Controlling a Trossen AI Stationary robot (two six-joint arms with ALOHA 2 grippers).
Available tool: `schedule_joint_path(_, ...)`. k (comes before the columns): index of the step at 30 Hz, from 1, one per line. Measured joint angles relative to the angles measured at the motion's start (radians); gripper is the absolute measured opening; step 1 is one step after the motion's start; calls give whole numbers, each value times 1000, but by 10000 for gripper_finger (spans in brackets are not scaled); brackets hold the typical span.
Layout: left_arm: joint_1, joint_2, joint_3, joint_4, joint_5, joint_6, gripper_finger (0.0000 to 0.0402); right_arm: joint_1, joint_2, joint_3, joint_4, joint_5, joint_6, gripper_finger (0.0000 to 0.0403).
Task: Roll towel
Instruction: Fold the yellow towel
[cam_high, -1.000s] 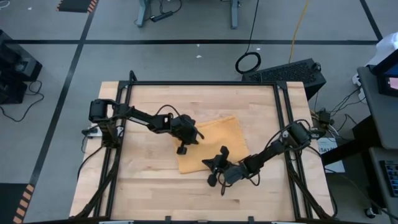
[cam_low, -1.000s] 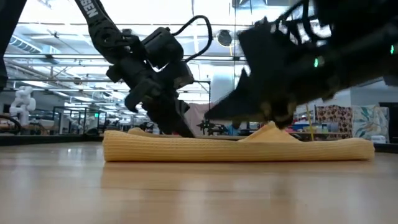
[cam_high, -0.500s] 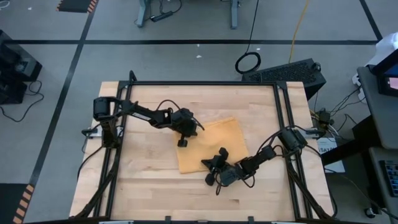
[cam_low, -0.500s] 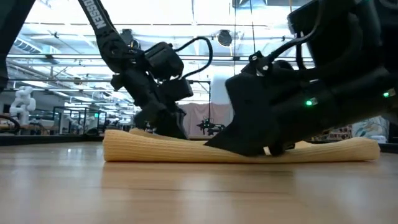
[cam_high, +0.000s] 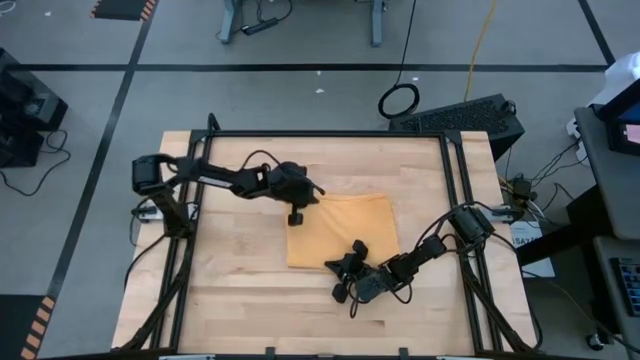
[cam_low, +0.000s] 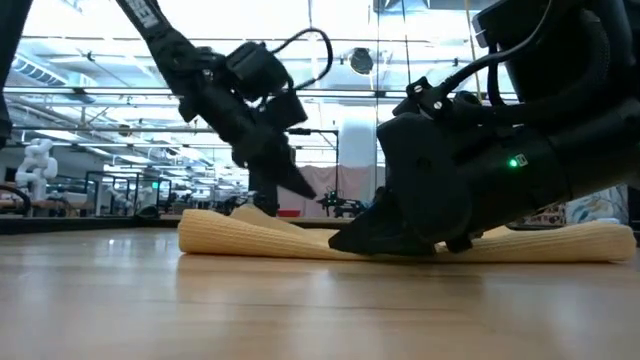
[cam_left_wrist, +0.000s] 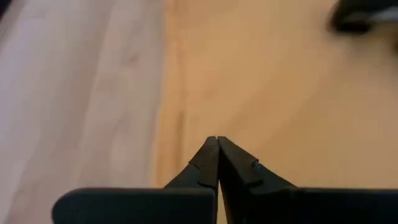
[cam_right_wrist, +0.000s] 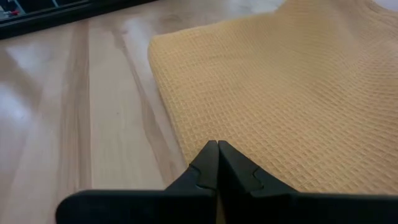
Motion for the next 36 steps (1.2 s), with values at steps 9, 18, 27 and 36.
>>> schedule_joint_path(9,-102,-44,-68,-64,256,-192,6,1,-170,-3,-88,-23,-111,0)
schedule_joint_path(18,-383,-44,-252,204,0,-412,6,-15,-473,-32,-651,84,-172,0)
schedule_joint_path(27,-402,-49,-254,15,-196,-379,6,-53,-402,-191,-643,50,265,0)
schedule_joint_path(36,-280,-154,-242,-300,-353,-146,6,-28,-188,-39,-477,-18,428,0)
